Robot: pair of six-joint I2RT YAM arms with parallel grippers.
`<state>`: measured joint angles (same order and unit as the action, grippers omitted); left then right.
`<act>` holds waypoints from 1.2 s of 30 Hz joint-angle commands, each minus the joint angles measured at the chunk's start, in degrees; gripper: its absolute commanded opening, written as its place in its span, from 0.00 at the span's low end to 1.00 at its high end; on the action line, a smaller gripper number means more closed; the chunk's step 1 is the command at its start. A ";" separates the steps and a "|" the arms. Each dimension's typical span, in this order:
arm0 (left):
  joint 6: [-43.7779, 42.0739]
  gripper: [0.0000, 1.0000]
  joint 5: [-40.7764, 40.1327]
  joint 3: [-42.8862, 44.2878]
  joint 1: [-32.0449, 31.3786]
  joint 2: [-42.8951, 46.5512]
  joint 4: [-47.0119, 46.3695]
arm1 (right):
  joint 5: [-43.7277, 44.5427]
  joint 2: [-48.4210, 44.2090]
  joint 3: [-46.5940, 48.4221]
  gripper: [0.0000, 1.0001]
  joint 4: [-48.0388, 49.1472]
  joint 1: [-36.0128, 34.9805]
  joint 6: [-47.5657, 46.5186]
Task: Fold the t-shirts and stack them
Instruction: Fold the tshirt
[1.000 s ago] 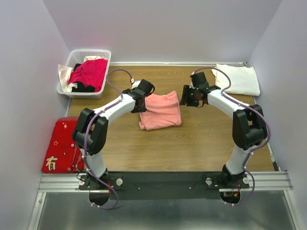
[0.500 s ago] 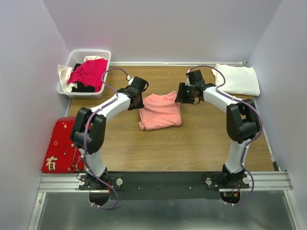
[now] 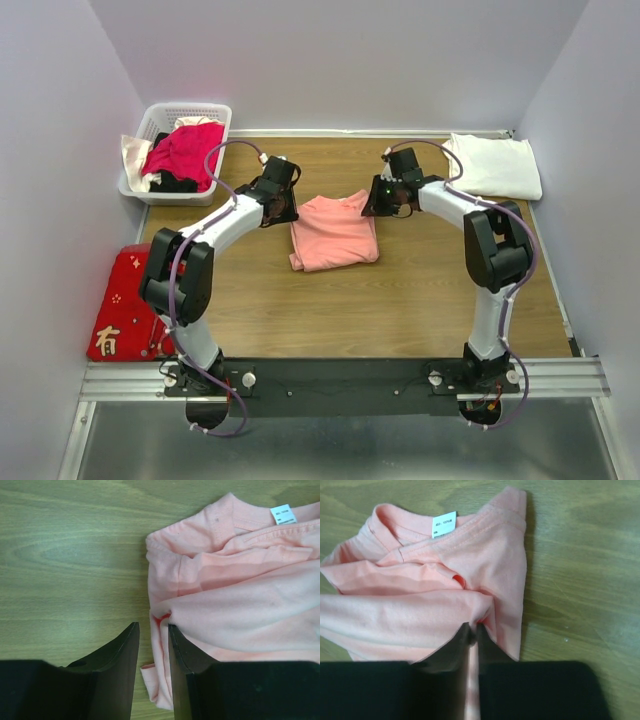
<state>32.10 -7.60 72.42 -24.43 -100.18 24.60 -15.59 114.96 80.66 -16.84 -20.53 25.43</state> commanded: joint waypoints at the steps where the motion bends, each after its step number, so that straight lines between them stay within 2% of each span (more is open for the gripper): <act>1: -1.25 0.38 5.13 -1.23 1.13 1.22 -4.20 | -2.16 0.97 2.57 0.01 1.90 -0.12 0.76; 7: -1.07 0.31 6.10 -1.23 1.40 2.79 -4.56 | -0.93 -2.71 1.52 0.01 1.81 -0.29 0.67; 18: -1.42 0.30 5.57 1.40 1.66 6.75 -2.89 | 0.56 -10.45 0.02 0.01 1.81 -0.74 0.32; 24: -2.48 0.30 7.33 2.98 1.66 4.30 -3.07 | 2.15 -7.39 3.17 0.01 1.90 -0.82 -0.03; 30: -6.60 0.29 13.57 2.20 0.35 4.82 -7.02 | 5.31 -1.24 7.40 0.01 3.83 -0.91 0.58; 36: -8.45 0.29 14.10 3.34 -1.41 2.28 -7.37 | 10.05 4.74 13.11 0.01 6.56 -0.82 2.87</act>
<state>26.52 3.75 73.84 -24.53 -95.53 18.92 -10.90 115.77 89.12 -13.98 -21.21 26.46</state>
